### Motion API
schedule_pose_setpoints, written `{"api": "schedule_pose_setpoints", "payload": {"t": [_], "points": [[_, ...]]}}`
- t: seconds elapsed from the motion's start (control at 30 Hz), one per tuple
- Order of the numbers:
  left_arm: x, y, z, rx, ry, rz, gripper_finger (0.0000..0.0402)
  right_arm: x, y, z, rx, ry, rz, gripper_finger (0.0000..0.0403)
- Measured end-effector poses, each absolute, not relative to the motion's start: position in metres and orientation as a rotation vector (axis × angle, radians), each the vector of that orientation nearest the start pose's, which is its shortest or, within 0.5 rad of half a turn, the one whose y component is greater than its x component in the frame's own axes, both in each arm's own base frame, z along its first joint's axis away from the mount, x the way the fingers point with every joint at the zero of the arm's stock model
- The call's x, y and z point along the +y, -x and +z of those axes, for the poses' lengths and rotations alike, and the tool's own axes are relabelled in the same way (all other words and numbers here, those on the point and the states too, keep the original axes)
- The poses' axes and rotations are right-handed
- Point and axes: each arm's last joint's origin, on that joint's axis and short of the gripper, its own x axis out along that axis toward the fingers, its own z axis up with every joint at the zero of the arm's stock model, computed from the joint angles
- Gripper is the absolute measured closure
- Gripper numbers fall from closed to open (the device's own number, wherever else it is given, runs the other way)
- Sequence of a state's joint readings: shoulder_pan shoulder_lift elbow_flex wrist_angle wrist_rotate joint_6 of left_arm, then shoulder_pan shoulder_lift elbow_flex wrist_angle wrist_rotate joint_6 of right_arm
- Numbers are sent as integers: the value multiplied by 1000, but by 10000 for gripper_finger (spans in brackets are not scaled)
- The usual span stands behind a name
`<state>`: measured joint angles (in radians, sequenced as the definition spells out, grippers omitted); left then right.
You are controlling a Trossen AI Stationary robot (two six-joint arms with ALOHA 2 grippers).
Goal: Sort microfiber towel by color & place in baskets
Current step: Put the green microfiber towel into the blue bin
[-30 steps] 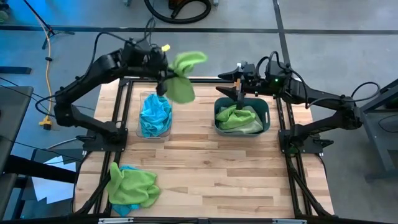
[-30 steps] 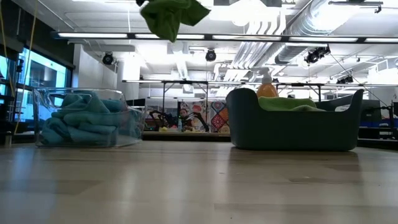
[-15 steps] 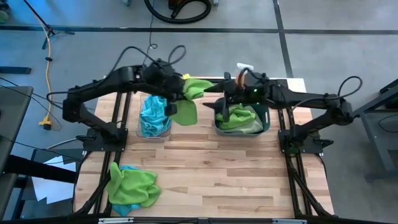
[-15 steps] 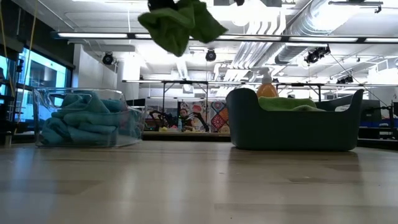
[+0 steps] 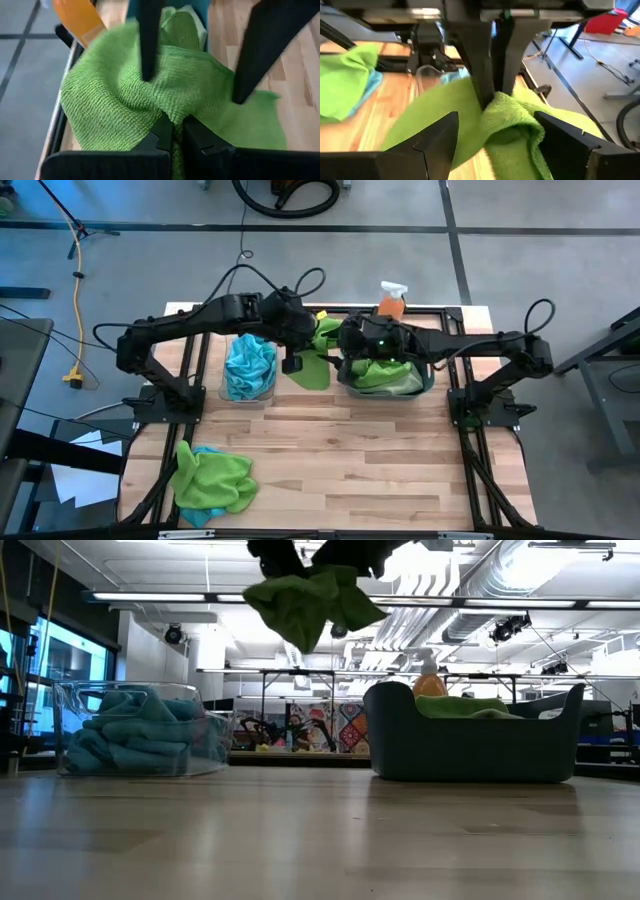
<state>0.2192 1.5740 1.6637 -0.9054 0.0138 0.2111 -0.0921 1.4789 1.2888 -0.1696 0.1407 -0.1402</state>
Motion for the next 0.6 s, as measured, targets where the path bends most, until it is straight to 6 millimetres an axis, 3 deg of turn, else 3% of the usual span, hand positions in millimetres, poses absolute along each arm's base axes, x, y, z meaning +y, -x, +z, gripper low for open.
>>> {"api": "schedule_pose_setpoints", "payload": {"t": [0.37, 0.47, 0.6], "points": [[68, -318, 379, 829, -113, 90, 401, -35, -342, 334, 424, 171, -206, 155], [68, -318, 379, 830, -128, 84, 402, -35, -342, 333, 439, 175, -206, 193], [68, -318, 379, 830, -129, 83, 400, -35, -340, 330, 472, 172, -203, 302]]}}
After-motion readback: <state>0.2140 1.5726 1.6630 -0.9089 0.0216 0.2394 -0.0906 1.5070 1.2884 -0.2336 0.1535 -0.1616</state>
